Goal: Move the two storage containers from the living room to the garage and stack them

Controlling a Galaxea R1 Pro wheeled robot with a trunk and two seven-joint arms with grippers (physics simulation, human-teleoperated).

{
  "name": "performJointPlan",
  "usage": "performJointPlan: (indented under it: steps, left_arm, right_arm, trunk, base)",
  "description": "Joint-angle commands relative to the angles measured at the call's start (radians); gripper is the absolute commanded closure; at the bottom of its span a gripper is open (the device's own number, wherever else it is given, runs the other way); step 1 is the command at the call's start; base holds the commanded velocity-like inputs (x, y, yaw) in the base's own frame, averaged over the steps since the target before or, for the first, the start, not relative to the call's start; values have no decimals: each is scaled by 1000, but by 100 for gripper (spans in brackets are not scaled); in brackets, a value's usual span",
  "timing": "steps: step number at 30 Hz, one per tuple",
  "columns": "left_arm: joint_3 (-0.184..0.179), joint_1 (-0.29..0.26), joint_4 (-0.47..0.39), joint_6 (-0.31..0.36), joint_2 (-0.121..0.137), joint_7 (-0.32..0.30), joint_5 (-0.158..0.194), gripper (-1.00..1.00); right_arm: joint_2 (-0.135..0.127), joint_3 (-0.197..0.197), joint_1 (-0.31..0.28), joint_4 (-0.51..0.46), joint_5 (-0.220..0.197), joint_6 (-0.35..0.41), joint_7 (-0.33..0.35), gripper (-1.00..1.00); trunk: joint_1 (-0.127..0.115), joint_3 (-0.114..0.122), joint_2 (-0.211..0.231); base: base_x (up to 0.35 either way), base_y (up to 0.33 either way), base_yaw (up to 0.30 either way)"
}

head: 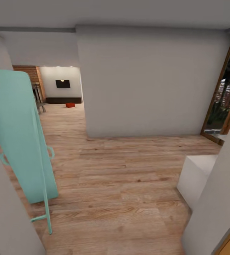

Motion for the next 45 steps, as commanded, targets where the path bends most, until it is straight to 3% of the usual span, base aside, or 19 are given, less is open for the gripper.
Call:
performJointPlan:
  steps: [1,28,45]
  left_arm:
    - [5,0,-1,-2,0,0,1,-100]
    - [2,0,-1,0,1,-1,-3,-100]
    - [5,0,-1,7,1,-7,-2,-100]
  right_arm:
    - [1,9,-1,3,-10,-5,-1,-100]
    - [-1,9,-1,3,-8,-4,3,-100]
    - [7,5,-1,4,-23,-13,102,-100]
  trunk:
    - [1,-1,0]
    - [1,-1,0]
    - [1,-1,0]
  base:
    - [322,0,0]
    - [322,0,0]
    - [322,0,0]
